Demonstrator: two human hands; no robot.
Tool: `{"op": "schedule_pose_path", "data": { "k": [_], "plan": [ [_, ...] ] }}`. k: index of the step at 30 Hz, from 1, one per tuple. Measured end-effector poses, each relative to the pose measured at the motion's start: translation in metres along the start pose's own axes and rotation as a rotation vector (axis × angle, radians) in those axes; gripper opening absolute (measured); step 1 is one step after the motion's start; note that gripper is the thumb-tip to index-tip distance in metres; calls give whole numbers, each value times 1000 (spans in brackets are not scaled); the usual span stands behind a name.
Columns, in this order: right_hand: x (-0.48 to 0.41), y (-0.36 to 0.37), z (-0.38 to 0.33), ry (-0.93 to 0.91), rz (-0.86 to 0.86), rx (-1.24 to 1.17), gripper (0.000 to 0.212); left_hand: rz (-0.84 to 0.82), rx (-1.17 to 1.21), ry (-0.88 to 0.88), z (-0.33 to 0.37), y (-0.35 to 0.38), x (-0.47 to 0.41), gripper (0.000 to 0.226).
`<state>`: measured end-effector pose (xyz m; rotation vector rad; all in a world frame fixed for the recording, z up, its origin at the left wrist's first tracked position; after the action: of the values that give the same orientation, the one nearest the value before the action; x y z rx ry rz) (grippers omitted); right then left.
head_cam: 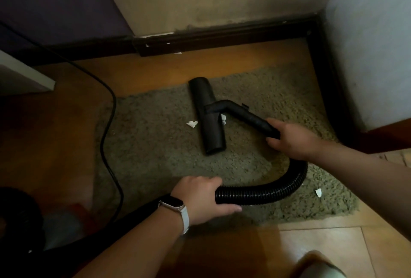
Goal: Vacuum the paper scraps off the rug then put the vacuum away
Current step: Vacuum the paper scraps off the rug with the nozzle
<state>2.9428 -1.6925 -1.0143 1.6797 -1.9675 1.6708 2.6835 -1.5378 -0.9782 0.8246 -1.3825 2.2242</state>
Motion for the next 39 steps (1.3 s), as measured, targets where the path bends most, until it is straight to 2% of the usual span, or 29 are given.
{"op": "schedule_pose_path", "data": {
  "k": [4, 8, 12, 18, 21, 25, 29, 36, 39],
  "plan": [
    [16, 12, 12, -6, 13, -120, 46, 16, -28, 11, 2, 5, 1, 72],
    [30, 19, 25, 14, 84, -233, 51, 11, -58, 11, 7, 6, -1, 76],
    [31, 12, 32, 40, 99, -214, 53, 17, -67, 7, 10, 2, -2, 76],
    [30, 7, 17, -12, 22, -115, 51, 7, -68, 7, 10, 2, 2, 79],
    [34, 10, 28, 30, 64, -174, 50, 10, -57, 3, 12, 6, 2, 77],
    [45, 21, 48, 117, 135, -294, 59, 18, -69, 12, 17, 6, -3, 77],
    [47, 26, 51, 152, 143, -299, 62, 26, -66, 24, 17, 7, -6, 73],
    [40, 22, 44, 143, 106, -260, 54, 26, -59, 11, 18, 7, -4, 76],
    [42, 25, 40, 104, 122, -251, 58, 27, -65, 20, 17, 7, -3, 75]
  ]
}}
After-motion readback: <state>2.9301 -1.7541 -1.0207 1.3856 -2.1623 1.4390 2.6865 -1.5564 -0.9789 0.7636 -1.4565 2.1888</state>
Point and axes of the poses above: each hand's wrist, its own x-axis away from the middle knuckle, its own y-axis out of the palm, z = x × y, the point moved 2 cm from there along -x, towards the middle knuckle, and after that the axes turned 12 degrees about -z, right-handed, at the moved point
